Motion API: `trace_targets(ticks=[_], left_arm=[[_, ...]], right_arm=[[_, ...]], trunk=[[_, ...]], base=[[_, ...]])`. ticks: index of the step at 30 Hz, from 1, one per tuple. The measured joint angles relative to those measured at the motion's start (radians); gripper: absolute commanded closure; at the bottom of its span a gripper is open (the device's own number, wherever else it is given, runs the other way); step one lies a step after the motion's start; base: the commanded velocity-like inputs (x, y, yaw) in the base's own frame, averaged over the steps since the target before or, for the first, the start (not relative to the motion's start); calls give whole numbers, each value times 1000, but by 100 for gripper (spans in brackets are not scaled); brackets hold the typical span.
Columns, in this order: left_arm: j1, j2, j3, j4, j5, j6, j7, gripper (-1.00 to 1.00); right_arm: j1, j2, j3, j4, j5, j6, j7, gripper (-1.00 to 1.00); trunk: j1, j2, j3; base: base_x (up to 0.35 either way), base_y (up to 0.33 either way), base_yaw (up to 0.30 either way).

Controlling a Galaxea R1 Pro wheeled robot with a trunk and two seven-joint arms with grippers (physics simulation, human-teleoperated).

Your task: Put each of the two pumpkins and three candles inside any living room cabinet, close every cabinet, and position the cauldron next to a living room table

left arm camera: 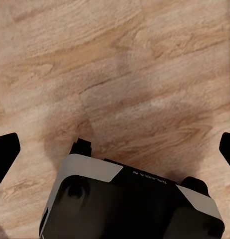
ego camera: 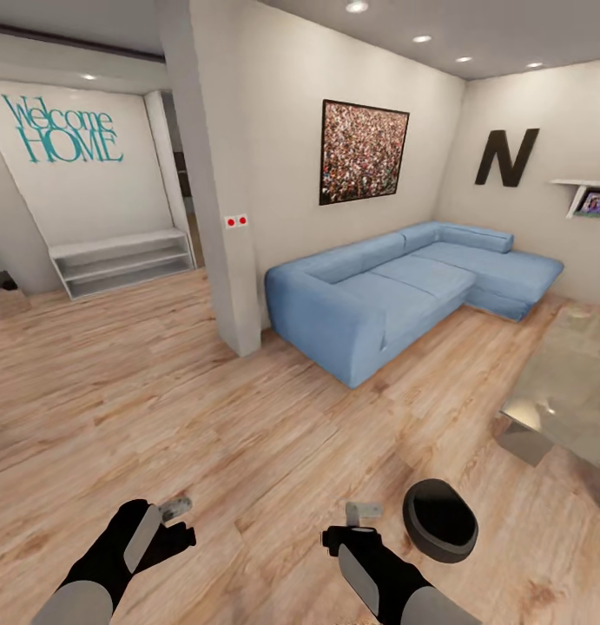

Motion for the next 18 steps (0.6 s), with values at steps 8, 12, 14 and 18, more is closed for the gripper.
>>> trace_targets(ticks=[8,12,14,18], left_arm=[[0,0,0,0,0,0,0,-100],[0,1,-1,0,0,0,0,-100],[0,1,-1,0,0,0,0,-100],[0,1,-1,0,0,0,0,-100]], right_arm=[[0,0,-4,0,0,-1,0,-100],[0,0,-10,4,0,-1,0,-100],[0,0,-12,4,0,-1,0,-100],[0,0,-12,5,0,-2,0,-100]], trunk=[[0,0,0],[0,0,0],[0,0,0],[0,0,0]], base=[[39,0,-292],[177,4,-292],[265,44,-292],[245,30,-292]])
